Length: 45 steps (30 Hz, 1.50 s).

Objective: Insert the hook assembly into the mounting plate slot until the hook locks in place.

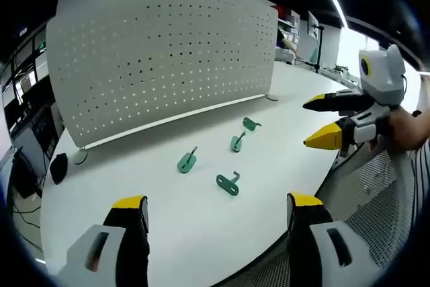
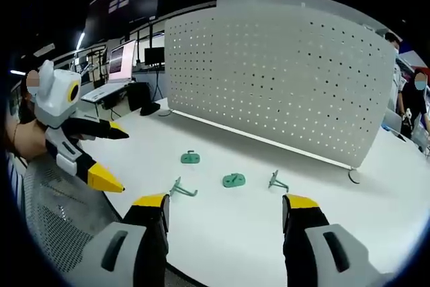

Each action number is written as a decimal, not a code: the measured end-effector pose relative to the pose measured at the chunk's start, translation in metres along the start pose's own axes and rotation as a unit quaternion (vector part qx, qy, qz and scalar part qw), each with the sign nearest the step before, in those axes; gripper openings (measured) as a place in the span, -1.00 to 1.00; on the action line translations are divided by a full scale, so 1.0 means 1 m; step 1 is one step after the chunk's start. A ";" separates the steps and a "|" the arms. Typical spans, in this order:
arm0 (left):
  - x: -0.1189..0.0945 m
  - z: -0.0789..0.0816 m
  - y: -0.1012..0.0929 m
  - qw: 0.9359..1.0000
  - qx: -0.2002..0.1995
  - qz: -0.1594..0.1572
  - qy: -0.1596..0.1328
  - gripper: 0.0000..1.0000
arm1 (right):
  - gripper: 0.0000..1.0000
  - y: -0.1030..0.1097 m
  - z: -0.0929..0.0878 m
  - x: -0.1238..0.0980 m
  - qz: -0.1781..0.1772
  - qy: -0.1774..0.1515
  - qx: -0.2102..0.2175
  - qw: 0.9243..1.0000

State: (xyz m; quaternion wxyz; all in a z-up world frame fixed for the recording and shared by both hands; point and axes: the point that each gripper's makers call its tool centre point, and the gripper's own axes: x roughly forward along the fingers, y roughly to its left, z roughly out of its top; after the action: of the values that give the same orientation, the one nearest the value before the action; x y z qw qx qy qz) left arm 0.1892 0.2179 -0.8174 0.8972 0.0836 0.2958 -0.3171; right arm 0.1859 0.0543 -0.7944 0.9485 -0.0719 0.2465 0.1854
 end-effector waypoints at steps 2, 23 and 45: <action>0.000 0.000 0.000 1.000 0.000 -0.001 0.000 0.73 | 0.32 0.000 0.001 0.000 0.000 -0.002 0.001 1.000; -0.003 0.004 -0.005 1.000 0.011 -0.004 -0.009 0.68 | 0.30 -0.005 0.002 -0.002 -0.010 -0.004 0.001 1.000; 0.012 -0.003 -0.002 0.999 0.002 -0.005 0.034 0.61 | 0.28 -0.008 0.004 -0.003 -0.016 -0.007 0.000 1.000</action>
State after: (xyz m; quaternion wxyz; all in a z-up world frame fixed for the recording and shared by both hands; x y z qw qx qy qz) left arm 0.1939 0.2112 -0.8264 0.8849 0.0946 0.3255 -0.3196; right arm 0.1886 0.0468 -0.7893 0.9531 -0.0750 0.2386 0.1707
